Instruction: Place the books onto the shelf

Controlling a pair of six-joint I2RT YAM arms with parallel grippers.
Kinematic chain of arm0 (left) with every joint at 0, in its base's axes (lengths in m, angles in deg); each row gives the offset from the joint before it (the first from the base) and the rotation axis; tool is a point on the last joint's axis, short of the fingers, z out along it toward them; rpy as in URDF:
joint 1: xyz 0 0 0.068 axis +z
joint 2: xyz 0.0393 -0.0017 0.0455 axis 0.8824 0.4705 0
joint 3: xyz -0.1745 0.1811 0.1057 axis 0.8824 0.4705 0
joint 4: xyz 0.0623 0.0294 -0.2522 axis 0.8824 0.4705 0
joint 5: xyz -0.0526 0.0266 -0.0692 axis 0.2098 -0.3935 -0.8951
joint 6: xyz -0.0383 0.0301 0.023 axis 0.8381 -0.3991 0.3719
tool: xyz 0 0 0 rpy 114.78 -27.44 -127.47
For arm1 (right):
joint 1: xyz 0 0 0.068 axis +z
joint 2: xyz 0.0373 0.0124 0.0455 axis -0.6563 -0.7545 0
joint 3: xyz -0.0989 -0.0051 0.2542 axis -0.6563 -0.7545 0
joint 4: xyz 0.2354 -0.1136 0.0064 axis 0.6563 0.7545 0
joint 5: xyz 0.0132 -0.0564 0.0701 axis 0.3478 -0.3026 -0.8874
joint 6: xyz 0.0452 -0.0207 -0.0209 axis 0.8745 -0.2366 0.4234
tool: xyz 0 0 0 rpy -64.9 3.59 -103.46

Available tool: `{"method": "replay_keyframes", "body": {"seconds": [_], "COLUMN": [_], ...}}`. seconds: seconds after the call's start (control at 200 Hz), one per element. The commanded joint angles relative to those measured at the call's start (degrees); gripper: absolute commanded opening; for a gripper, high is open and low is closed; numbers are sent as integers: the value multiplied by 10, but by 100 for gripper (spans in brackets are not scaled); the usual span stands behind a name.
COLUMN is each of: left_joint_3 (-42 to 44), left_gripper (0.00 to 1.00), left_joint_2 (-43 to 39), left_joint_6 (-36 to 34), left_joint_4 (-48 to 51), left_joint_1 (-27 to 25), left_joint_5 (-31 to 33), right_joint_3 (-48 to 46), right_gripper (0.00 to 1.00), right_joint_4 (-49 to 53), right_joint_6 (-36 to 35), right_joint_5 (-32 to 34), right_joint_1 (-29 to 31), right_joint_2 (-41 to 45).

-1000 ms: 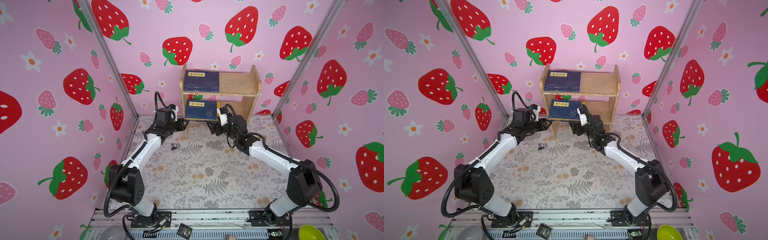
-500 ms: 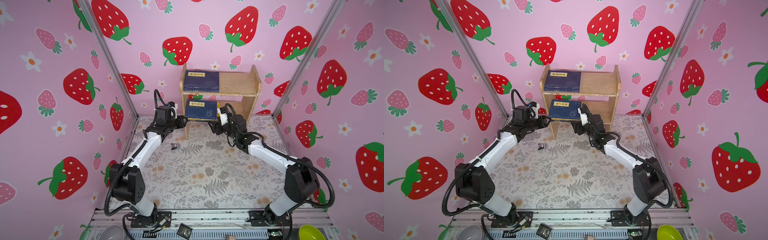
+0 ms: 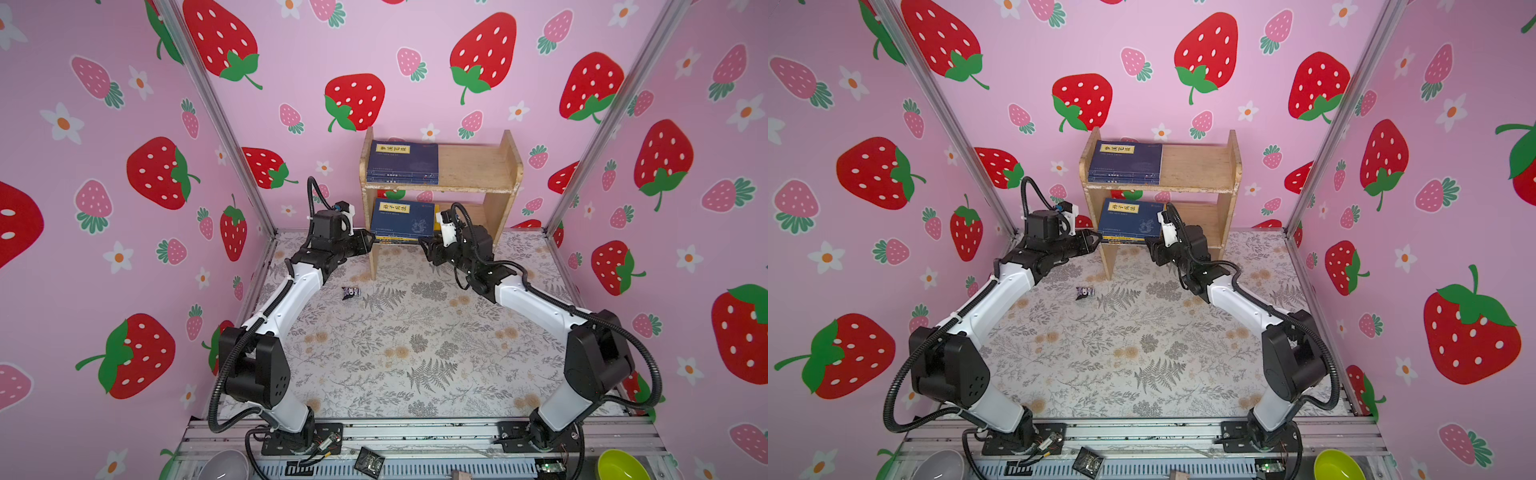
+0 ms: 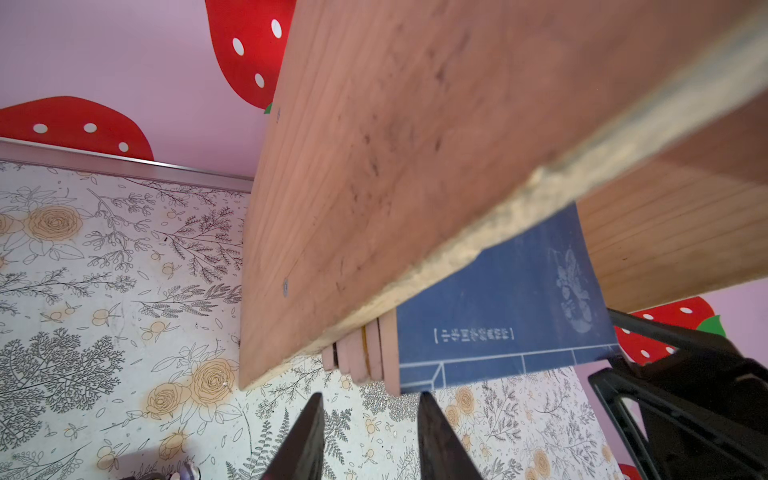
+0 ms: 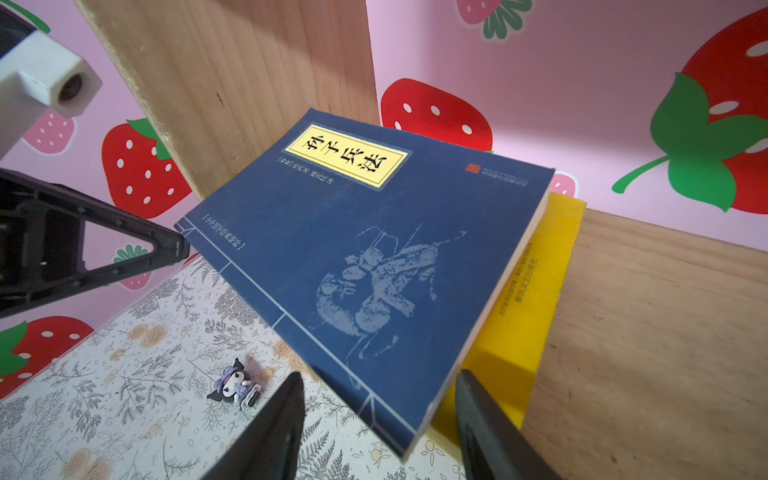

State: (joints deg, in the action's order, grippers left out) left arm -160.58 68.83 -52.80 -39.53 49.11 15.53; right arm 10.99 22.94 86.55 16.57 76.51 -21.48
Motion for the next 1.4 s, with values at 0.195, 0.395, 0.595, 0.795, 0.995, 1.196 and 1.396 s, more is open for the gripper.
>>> {"method": "replay_keyframes", "body": {"seconds": [0.195, 0.395, 0.595, 0.795, 0.995, 1.196, 1.396], "left_joint_3": [-24, -22, -21, -16, 10, 71, 178], "left_gripper": [38, 38, 38, 38, 41, 67, 84], "left_joint_2": [12, 11, 11, 4, -36, -118, -222], "left_joint_6": [6, 7, 10, 10, 8, -31, -39], "left_joint_4": [-13, -15, -18, -17, -7, 47, 78], "left_joint_1": [-3, -3, -3, -2, -3, -2, 4], "left_joint_5": [8, 9, 9, 15, 24, 59, 163], "right_joint_3": [25, 27, 27, 21, 3, -70, -186], "right_gripper": [52, 48, 46, 50, 69, 100, 100], "right_joint_4": [-8, -9, -9, -11, -10, 40, 105], "right_joint_6": [-6, -4, -2, -2, -4, -13, -16], "right_joint_5": [-8, -5, -4, -8, 8, 92, 179], "right_joint_1": [-4, -7, -9, -9, -9, -9, -11], "right_joint_2": [-21, -25, -27, -20, 18, 130, 278]}}
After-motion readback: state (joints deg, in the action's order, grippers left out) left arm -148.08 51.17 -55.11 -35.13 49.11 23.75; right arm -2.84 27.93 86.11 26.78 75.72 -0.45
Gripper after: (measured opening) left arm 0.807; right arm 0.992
